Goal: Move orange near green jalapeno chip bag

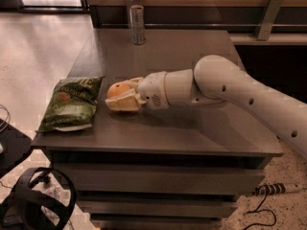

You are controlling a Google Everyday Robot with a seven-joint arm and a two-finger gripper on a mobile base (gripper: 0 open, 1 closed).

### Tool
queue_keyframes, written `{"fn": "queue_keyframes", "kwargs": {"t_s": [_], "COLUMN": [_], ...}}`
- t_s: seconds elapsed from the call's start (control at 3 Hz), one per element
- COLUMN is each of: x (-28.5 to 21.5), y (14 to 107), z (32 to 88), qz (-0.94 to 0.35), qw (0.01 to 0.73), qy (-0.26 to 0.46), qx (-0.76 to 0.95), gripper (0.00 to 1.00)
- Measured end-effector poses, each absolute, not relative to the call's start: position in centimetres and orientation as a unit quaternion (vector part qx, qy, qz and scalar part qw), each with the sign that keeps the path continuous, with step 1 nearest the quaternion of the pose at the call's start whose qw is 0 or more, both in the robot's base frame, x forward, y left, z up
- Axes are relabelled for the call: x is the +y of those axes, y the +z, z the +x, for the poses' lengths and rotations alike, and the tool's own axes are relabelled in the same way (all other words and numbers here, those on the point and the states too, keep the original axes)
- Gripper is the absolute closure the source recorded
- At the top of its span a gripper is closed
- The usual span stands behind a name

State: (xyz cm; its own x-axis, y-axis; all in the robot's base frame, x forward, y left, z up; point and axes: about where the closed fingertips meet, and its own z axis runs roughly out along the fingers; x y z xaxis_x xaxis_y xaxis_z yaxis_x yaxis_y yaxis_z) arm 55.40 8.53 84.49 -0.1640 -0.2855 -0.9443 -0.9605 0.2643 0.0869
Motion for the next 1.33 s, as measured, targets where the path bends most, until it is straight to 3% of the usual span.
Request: {"fn": "queue_keyframes", "kwargs": {"t_s": [0.67,1.33], "x": [11.7,11.9], "y": [83.4,83.4], "z": [54.3,54.2], "qz": [-0.498,-0.499], "qw": [0.426,0.426], "qy": [0.416,0.416], "qx": [0.63,0.63], "gripper": [1.0,0.6]}}
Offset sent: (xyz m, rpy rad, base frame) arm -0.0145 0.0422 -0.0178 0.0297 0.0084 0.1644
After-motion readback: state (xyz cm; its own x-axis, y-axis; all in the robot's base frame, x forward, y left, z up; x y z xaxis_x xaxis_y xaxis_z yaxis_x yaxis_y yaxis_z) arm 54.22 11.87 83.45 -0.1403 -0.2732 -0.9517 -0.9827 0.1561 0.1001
